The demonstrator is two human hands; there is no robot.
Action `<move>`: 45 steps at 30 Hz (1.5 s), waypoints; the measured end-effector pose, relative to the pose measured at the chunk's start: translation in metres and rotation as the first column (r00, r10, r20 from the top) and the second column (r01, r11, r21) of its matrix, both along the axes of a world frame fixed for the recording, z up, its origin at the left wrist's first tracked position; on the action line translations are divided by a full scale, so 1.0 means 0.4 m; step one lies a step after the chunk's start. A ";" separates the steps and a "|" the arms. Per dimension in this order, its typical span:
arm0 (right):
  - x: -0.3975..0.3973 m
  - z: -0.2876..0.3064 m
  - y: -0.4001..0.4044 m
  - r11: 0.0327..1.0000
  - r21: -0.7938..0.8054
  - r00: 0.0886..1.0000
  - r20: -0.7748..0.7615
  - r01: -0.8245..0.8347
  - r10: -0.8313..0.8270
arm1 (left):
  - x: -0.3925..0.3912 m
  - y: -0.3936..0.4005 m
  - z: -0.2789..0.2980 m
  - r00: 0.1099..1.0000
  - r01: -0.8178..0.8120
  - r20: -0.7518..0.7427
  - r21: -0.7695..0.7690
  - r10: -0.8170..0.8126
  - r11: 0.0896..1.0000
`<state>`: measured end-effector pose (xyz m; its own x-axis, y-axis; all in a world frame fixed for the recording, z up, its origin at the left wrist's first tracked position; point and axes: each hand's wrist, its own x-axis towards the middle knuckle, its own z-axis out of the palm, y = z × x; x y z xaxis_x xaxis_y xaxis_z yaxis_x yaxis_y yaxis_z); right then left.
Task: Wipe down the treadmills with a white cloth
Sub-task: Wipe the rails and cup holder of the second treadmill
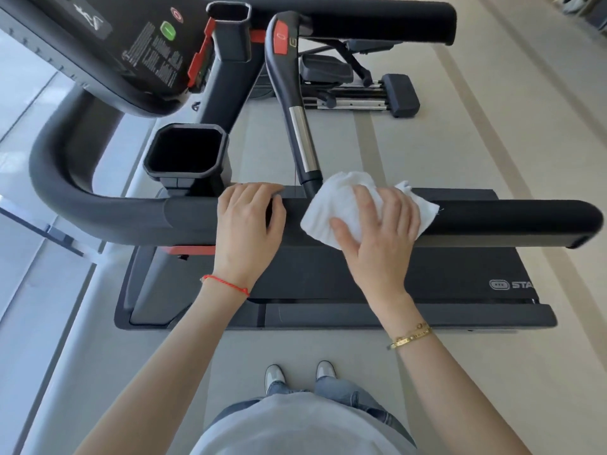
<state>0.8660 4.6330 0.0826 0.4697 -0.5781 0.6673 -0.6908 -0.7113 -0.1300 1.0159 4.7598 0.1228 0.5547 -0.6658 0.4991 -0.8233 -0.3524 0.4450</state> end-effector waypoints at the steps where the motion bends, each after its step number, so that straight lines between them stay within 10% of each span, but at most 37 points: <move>1: 0.002 -0.001 0.006 1.000 0.010 1.000 -0.001 0.014 -0.014 | -0.014 -0.014 0.000 1.000 0.005 -0.001 0.003 -0.005 1.000; 16: -0.181 0.038 -0.169 0.991 0.102 0.997 0.004 -0.081 0.081 | -0.104 -0.095 -0.009 0.999 -0.050 0.006 0.051 0.050 0.997; 31: 0.156 0.170 -0.044 0.830 0.245 0.860 0.038 -0.501 0.508 | 0.113 0.088 0.036 0.931 -0.363 -0.066 -0.081 0.358 0.928; 45: 0.462 0.184 0.013 0.944 0.303 0.954 -0.222 -0.130 0.203 | 0.523 0.150 0.040 0.926 -0.261 -0.263 0.066 0.269 0.963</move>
